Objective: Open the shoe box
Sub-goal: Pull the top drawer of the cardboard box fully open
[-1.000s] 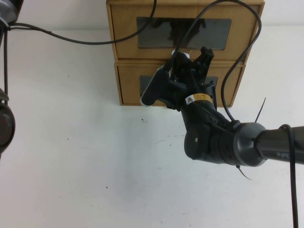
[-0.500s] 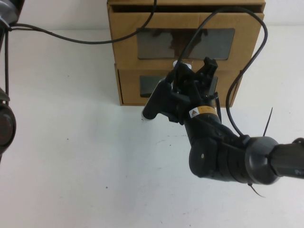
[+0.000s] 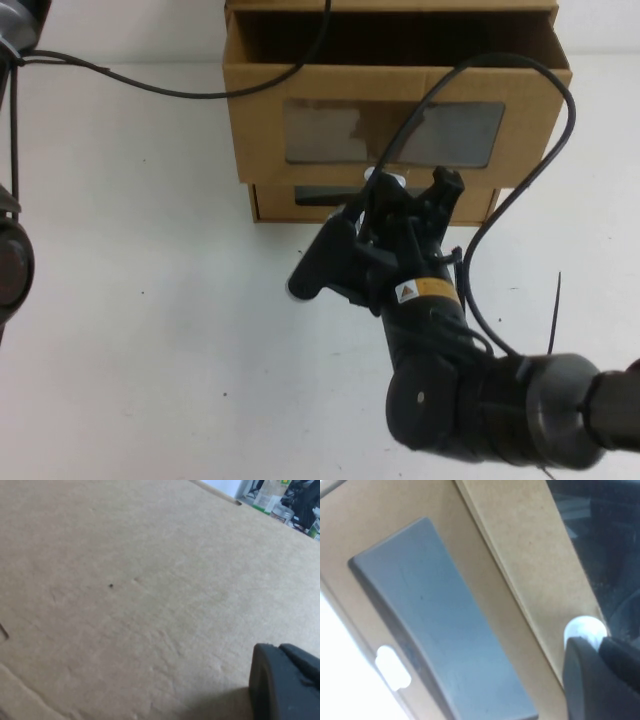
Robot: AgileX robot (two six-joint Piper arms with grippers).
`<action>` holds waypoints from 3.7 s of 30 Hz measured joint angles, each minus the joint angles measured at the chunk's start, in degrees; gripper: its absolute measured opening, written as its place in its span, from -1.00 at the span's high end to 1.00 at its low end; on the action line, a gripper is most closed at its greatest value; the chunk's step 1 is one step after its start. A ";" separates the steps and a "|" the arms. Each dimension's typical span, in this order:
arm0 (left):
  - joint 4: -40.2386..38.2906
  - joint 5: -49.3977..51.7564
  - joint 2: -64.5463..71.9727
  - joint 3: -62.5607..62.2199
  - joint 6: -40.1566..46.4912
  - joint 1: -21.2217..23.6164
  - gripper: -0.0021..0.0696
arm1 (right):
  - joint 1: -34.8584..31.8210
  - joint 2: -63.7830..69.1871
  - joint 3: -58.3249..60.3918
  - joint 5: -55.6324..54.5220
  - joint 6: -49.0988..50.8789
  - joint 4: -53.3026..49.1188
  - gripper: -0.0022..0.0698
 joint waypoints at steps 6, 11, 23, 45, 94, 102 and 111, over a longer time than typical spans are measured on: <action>-0.20 0.00 0.05 0.00 -0.09 0.00 0.96 | 3.99 -0.27 0.10 -2.29 -2.97 7.39 0.91; -0.45 0.00 0.05 0.00 -0.09 0.00 0.96 | 7.17 -0.40 1.88 -5.46 -3.35 9.70 0.91; -1.08 0.00 0.14 0.00 -0.41 0.00 0.96 | 13.14 -0.87 3.46 -9.92 -3.45 17.12 0.91; 1.68 -0.55 0.44 -0.52 -4.16 -0.94 0.96 | 16.17 -10.81 4.06 -3.04 -6.17 27.43 0.90; 2.02 -0.62 0.44 -0.49 -6.45 -2.29 0.96 | 28.15 -13.68 10.59 1.15 -14.41 42.74 0.99; 2.02 -0.62 0.44 -0.49 -6.51 -2.29 0.96 | 28.50 -14.98 10.72 1.41 -14.29 42.74 0.99; 2.02 -0.62 0.44 -0.49 -6.51 -2.29 0.96 | 34.01 -21.47 10.72 0.56 -14.29 42.74 0.99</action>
